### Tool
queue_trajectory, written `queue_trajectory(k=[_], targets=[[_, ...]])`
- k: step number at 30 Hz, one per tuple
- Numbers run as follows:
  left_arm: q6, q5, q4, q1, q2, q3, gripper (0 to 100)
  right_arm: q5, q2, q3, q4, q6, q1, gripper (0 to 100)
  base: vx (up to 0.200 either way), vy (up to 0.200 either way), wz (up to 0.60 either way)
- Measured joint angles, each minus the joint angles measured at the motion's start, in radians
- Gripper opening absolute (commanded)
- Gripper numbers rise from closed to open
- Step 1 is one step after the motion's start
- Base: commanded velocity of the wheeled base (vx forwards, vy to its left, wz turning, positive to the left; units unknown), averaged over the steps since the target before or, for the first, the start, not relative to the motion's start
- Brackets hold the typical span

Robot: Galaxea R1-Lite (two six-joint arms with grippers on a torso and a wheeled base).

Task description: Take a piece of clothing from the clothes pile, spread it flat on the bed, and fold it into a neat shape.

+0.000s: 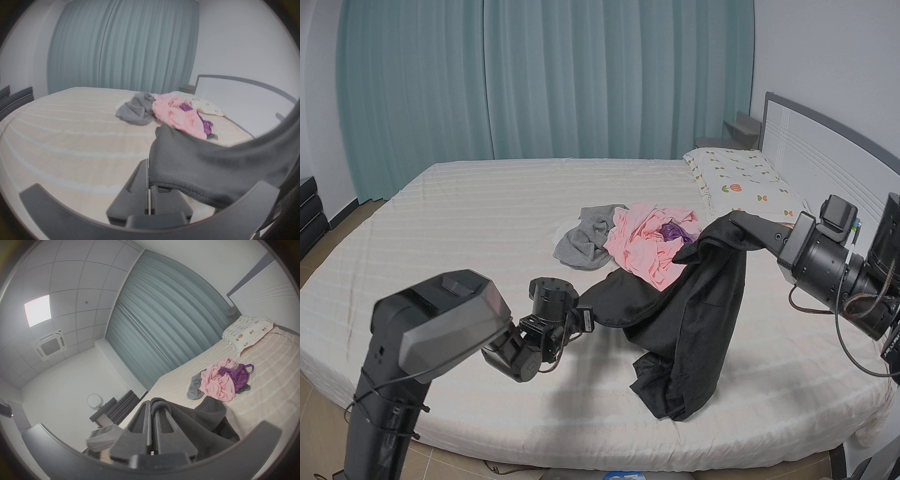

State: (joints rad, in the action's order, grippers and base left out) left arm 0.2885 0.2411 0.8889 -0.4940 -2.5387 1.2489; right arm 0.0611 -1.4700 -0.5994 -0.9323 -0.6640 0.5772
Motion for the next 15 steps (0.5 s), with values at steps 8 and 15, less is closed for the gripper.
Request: queue_trajectory(k=[8,15], targets=[[0.137,0.001,-0.123,0.035,0.316,-0.143,0,-0.012,-0.154,-0.13,-0.039,0.003,-0.09,0,0.0,0.0,0.0],[0.273,0.0,-0.256,0.071,0.625,-0.19,0,-0.073,-0.232,-0.379,-0.083,0.034,-0.14,0,0.0,0.0,0.0]])
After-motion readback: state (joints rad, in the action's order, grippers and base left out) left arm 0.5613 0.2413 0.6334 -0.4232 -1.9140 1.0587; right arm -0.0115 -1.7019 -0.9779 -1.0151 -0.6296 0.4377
